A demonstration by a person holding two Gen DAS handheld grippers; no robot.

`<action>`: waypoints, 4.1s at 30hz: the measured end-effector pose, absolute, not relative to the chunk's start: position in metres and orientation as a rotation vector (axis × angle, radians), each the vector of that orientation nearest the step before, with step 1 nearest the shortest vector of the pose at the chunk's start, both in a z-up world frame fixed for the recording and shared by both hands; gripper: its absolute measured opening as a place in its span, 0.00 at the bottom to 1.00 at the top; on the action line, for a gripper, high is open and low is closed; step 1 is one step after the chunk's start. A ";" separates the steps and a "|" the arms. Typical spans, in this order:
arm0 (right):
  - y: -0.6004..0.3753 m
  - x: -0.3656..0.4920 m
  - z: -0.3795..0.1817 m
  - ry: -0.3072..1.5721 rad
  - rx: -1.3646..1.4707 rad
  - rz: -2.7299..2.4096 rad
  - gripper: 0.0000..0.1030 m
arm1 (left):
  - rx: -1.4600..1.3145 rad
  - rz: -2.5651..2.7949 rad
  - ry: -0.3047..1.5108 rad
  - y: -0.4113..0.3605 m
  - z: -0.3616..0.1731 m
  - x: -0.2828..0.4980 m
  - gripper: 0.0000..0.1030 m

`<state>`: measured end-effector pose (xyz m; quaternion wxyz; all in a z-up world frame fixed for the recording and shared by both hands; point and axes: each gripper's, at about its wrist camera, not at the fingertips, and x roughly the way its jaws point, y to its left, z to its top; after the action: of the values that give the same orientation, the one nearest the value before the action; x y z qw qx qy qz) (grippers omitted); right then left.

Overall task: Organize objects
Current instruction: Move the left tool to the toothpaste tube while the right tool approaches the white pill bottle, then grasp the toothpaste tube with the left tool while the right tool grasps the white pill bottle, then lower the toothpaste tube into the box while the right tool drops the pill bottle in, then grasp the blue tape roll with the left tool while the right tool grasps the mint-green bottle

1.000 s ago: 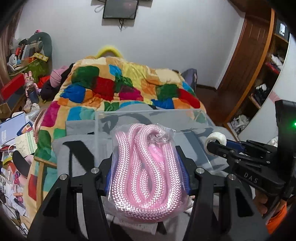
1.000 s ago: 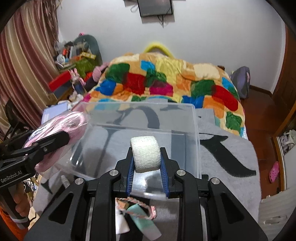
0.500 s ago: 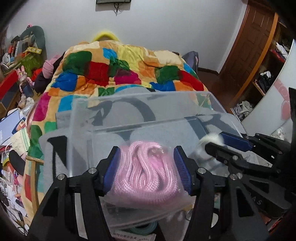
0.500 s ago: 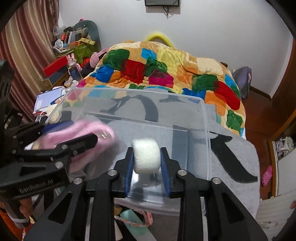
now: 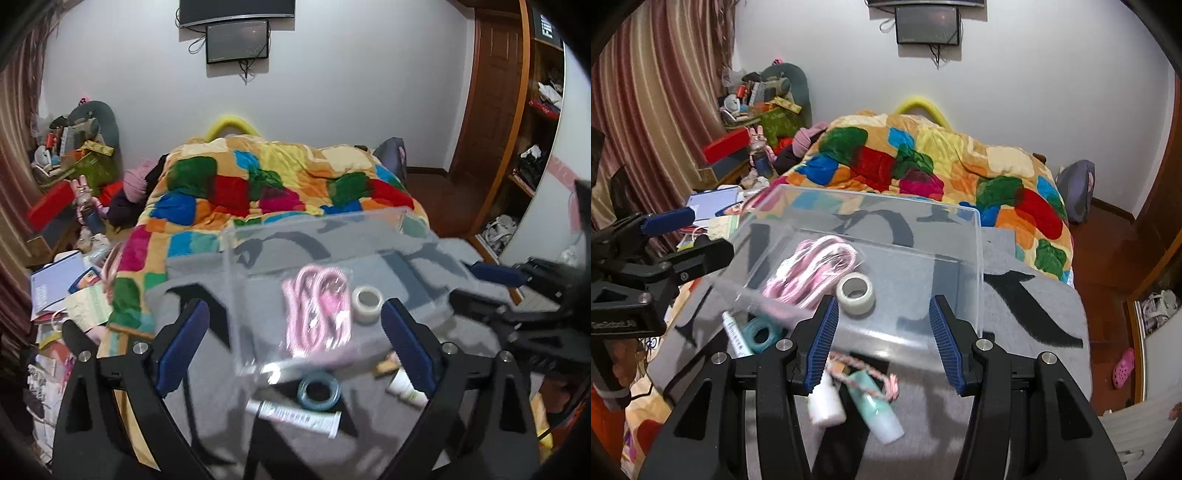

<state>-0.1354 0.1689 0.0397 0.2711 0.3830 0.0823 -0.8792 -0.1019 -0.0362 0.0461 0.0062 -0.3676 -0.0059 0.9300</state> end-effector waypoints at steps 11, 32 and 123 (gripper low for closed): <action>0.163 -0.090 0.001 0.269 1.082 -2.275 0.46 | -1.422 2.785 -0.157 -0.041 -0.034 -0.078 0.96; 0.135 -0.089 -0.039 0.293 1.141 -2.172 0.40 | -1.452 2.762 -0.240 -0.073 -0.051 -0.042 0.90; 0.181 -0.105 -0.030 0.297 1.160 -2.277 0.39 | -1.278 2.774 -0.140 -0.046 -0.012 -0.075 0.48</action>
<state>-0.1053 0.1813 -0.0297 0.2807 0.4326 0.1107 -0.8496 -0.0751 -0.0464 -0.0117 0.0420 -0.4178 -0.0459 0.9064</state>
